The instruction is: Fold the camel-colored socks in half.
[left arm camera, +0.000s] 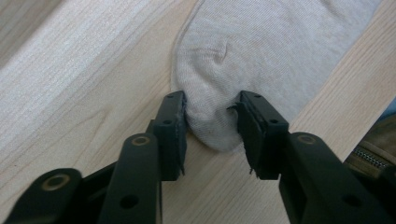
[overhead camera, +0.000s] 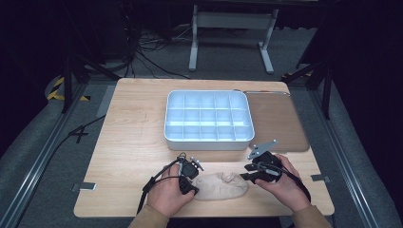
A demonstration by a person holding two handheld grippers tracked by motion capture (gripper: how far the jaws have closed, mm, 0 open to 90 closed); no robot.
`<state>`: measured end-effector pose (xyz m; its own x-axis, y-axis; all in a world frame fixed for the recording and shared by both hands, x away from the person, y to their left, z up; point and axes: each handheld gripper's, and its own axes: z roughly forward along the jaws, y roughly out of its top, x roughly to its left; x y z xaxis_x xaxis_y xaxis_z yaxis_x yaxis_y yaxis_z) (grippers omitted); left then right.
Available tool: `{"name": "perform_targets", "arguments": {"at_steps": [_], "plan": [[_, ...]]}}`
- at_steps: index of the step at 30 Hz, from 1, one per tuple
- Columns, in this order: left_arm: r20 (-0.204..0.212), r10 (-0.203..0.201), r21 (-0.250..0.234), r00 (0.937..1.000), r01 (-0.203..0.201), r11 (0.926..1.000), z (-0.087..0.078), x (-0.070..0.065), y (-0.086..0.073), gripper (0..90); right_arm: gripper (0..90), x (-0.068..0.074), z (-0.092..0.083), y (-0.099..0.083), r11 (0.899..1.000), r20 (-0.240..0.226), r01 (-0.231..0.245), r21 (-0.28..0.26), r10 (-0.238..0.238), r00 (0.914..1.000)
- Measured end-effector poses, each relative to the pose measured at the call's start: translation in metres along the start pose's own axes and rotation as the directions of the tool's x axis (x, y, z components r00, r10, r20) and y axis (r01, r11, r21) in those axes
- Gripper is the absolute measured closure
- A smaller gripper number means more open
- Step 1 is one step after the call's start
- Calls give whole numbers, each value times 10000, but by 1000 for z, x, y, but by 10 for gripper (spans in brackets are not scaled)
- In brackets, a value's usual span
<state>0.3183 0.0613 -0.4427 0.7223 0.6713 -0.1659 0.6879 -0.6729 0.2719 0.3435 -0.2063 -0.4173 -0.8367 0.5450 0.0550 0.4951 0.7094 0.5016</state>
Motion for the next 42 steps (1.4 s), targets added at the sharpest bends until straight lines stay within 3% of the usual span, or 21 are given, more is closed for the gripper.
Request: {"name": "perform_targets", "arguments": {"at_steps": [2,3,8,11,13,16,24,27,32,42], "plan": [[211,-50,-5,9998,50,10000,1,-1,0,780,626,2,0,1,9999,-43,74,92,-73,10000],[211,-50,-5,9998,50,10000,1,-1,0,791,635,3,1,1,9999,-48,84,110,-84,10000],[602,-237,-148,9979,247,9996,-2,6,-2,822,735,8,3,2,9993,-405,251,278,-239,9989],[651,-265,-151,9975,276,9995,-7,9,-2,843,794,15,10,3,9973,-602,502,531,-470,9971],[681,-297,-111,9972,305,9995,-8,10,-3,843,799,16,12,3,9969,-568,551,556,-520,9970],[600,-171,-158,9981,181,9997,-12,12,-4,847,882,21,19,3,9968,-681,664,434,-634,9957],[542,-36,-76,9985,41,10000,-23,18,-8,850,890,31,35,6,9968,-715,730,339,-704,9949],[629,-30,-29,9980,32,10000,-25,19,-8,850,890,29,39,4,9982,-809,506,325,-478,9956],[658,-10,-113,9978,17,9999,-26,20,-8,850,891,28,42,3,9982,-797,536,286,-512,9955],[1154,45,-538,9933,17,9985,-38,16,-4,846,893,32,43,1,9970,-623,752,194,-739,9953]]}}
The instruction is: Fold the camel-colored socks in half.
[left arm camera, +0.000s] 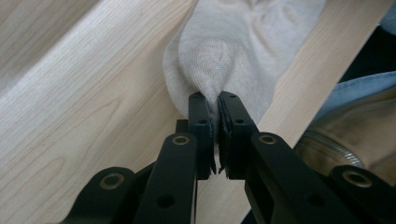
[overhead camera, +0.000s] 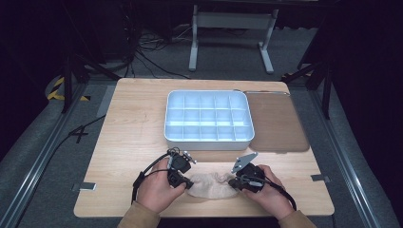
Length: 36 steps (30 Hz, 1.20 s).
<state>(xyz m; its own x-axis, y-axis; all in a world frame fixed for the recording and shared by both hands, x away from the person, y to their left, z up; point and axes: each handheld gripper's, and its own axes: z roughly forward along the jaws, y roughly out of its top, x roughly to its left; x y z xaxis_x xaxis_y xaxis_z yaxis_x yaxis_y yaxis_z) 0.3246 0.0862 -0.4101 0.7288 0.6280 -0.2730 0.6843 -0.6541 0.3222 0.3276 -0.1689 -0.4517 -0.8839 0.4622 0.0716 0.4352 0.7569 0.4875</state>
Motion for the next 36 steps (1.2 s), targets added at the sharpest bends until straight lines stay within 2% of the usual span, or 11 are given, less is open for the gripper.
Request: {"name": "perform_targets", "arguments": {"at_steps": [7,9,12,18,23,30,36], "plan": [[238,263,-308,9994,-256,9992,-7,-7,9,843,893,0,0,-4,9996,21,68,-268,-67,10000],[320,426,-454,9986,-411,9981,-9,-13,14,841,893,-1,0,-5,9995,-11,27,-322,-28,10000],[318,581,-432,9978,-567,9975,-9,-16,16,839,893,-1,0,-5,9994,-38,-18,-359,17,10000],[512,940,-554,9943,-912,9943,-1,-24,29,839,893,0,0,-6,9992,67,-34,-406,36,10000],[578,1211,-479,9910,-1184,9918,7,-29,40,838,891,1,0,-7,9988,132,-117,-479,123,9998],[685,1397,-284,9878,-1381,9900,23,-33,54,840,890,4,0,-10,9974,189,-136,-702,150,9997],[672,1426,-182,9875,-1416,9897,35,-35,58,841,889,4,-1,-11,9968,216,-176,-773,193,9996]]}}
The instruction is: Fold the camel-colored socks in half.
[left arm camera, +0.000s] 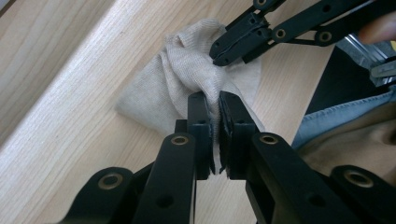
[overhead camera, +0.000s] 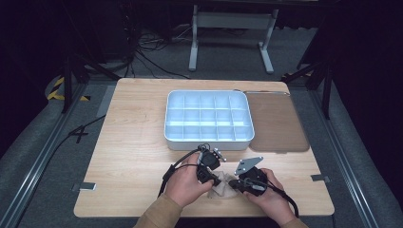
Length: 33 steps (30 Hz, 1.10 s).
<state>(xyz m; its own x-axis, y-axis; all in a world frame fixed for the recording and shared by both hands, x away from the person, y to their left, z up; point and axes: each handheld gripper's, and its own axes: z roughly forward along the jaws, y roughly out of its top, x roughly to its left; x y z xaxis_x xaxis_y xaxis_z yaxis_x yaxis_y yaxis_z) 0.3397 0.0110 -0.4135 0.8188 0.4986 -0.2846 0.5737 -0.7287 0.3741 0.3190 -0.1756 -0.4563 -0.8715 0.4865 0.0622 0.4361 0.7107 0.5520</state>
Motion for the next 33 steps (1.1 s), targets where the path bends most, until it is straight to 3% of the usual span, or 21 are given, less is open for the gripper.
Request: {"name": "perform_targets", "arguments": {"at_steps": [6,11,12,15,16,20,25,28,33], "plan": [[-100,95,135,9999,-94,9999,11,-4,4,838,883,0,0,0,10000,27,1,-12,-1,10000],[-75,86,-7,9999,-86,10000,10,-3,3,764,776,-1,-3,0,9999,-10,-135,30,135,9999],[-96,160,-126,9998,-161,9998,9,-3,2,764,751,-1,-5,0,9997,-96,-250,-1,250,9996],[135,241,-477,9996,-235,9986,5,-3,0,616,735,-2,-13,0,9990,-189,-414,-187,410,9990],[200,184,-578,9996,-172,9982,2,-4,-1,591,722,-2,-25,2,9983,-18,-431,-387,430,9991],[165,255,-1202,9995,-233,9925,-11,-4,-6,528,722,-1,-38,7,9976,113,-408,-550,415,9991],[-249,48,-1520,9997,-85,9883,-22,0,-19,535,748,4,-53,17,9940,176,-321,-1044,342,9993],[-459,-182,-1555,9988,109,9878,-28,3,-27,556,773,12,-55,29,9906,54,7,-1367,0,10000],[-663,-664,-1565,9956,554,9861,-34,9,-42,587,831,20,-38,41,9973,-5,352,-649,-353,9994]]}}
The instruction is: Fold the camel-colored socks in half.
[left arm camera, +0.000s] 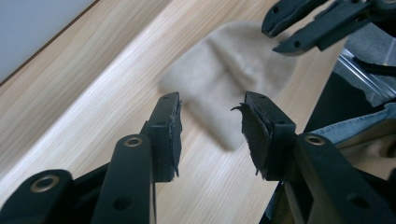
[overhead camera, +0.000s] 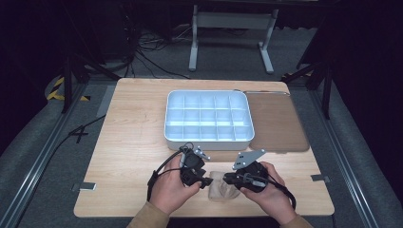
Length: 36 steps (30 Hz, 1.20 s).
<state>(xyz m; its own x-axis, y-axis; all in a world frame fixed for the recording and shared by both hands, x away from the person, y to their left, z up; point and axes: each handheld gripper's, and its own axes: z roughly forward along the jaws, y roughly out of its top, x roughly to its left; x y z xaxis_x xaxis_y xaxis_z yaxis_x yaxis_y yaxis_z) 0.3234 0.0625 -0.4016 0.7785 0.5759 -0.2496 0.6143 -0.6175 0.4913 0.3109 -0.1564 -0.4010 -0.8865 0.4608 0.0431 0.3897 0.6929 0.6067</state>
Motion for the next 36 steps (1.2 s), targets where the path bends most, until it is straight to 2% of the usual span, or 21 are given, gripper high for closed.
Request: {"name": "perform_targets", "arguments": {"at_steps": [2,3,4,5,7,12,14,20,21,27,30,31,32,33,34,36], "plan": [[-19,-69,4,10000,69,10000,-1,2,-2,595,843,-1,2,0,9999,83,-50,163,49,10000],[-61,-134,37,9999,134,9999,-3,4,-5,601,847,-5,4,-1,9986,87,-200,483,196,9998],[-61,-134,37,9999,134,9999,-3,4,-5,605,847,-5,4,-1,9986,87,-200,483,196,9998],[-43,-183,5,9998,183,9998,-3,5,-6,611,841,-7,5,-5,9956,176,-368,865,354,9992],[-16,-111,19,9999,111,9999,-2,4,-6,623,837,-10,5,-10,9933,339,-540,1022,508,9981],[48,192,242,9998,-193,9995,6,-1,-2,663,832,-13,3,-17,9904,276,-765,1148,738,9969],[142,345,304,9993,-349,9989,11,-4,1,677,826,-16,7,-25,9879,159,-919,1248,907,9958],[415,675,375,9969,-691,9969,27,-13,7,731,819,-17,21,-37,9848,100,-985,1434,980,9951],[489,926,263,9945,-940,9952,31,-15,9,736,819,-17,24,-39,9847,88,-945,1461,942,9955],[613,1481,128,9871,-1492,9887,44,-26,16,791,820,-15,26,-43,9882,237,-889,1246,866,9960],[602,1547,75,9861,-1554,9878,49,-29,17,819,820,-14,25,-44,9886,214,-894,1210,875,9959],[637,1861,80,9805,-1870,9823,57,-35,21,824,819,-14,25,-46,9897,257,-907,1108,883,9958],[600,1913,86,9797,-1922,9813,61,-37,22,826,817,-14,25,-46,9906,238,-862,1062,842,9962],[599,2128,164,9753,-2141,9767,63,-38,23,827,811,-14,25,-47,9908,238,-846,1057,826,9963],[535,2176,387,9746,-2198,9748,68,-40,24,826,802,-13,24,-47,9906,227,-875,1049,855,9961],[372,2348,481,9713,-2364,9705,74,-42,24,826,789,-12,19,-46,9912,101,-655,1153,648,9978]]}}
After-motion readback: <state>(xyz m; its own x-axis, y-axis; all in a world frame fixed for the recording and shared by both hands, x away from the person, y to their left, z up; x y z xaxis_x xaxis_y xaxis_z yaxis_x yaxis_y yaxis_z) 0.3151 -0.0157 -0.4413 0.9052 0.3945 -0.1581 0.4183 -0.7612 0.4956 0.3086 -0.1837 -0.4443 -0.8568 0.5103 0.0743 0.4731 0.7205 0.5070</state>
